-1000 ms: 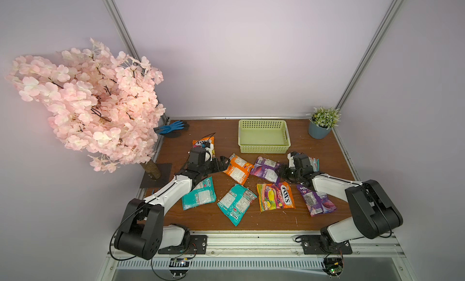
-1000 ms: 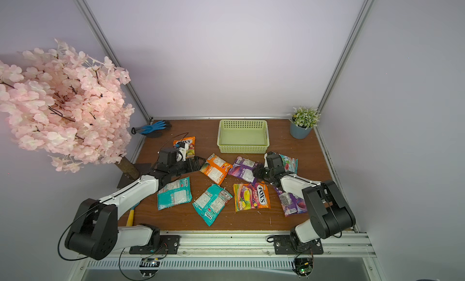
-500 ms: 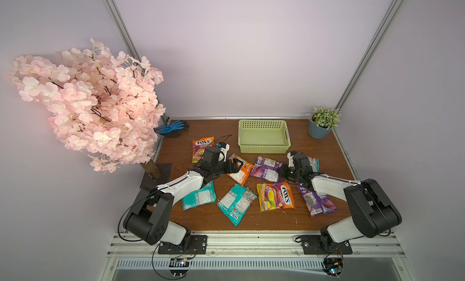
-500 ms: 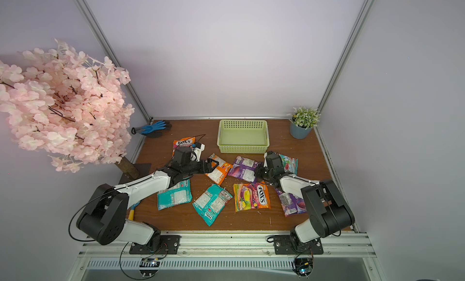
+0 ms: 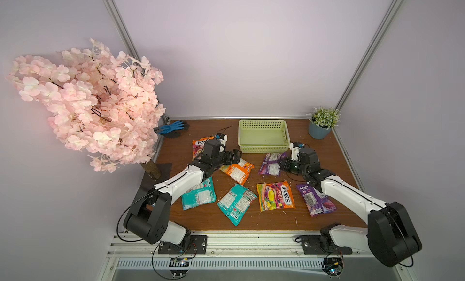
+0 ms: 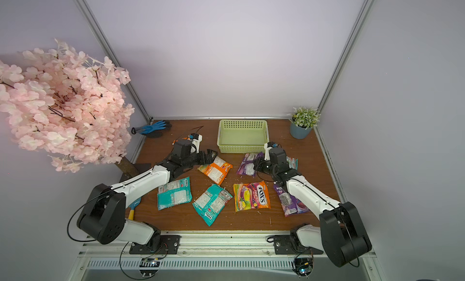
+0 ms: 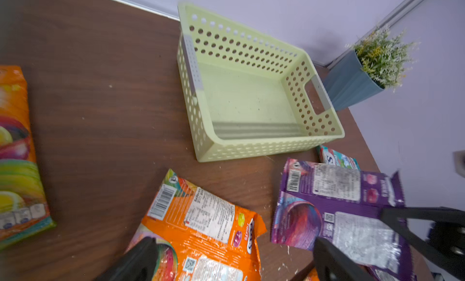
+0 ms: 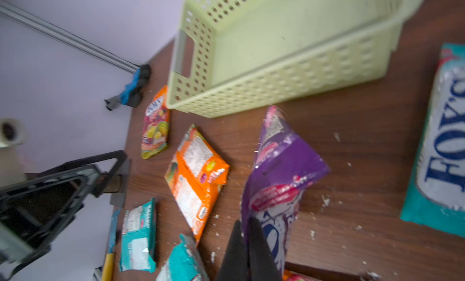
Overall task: Put the candies in the basket
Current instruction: Pick up the candy at the center of the board, then place the candy in the basket.
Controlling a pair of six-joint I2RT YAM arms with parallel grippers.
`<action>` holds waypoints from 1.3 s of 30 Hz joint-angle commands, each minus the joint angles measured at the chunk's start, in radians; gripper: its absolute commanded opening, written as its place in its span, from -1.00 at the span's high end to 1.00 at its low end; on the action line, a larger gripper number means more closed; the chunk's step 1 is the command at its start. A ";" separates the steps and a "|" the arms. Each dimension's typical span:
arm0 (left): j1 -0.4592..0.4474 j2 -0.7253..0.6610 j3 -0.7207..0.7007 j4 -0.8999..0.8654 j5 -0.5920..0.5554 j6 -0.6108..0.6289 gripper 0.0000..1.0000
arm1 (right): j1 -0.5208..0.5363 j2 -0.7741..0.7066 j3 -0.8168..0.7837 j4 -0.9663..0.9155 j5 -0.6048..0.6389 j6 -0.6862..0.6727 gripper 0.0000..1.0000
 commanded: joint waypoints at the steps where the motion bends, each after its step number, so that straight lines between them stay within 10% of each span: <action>1: -0.007 0.031 0.067 -0.081 -0.086 0.057 -1.00 | 0.006 -0.048 0.117 -0.002 -0.023 -0.021 1.00; 13: 0.048 0.170 0.169 0.008 -0.031 -0.017 -0.66 | 0.009 0.217 0.473 0.100 -0.005 -0.004 1.00; 39: 0.057 0.387 0.226 0.139 0.071 -0.071 -0.04 | 0.197 0.869 0.908 0.171 0.623 0.482 0.88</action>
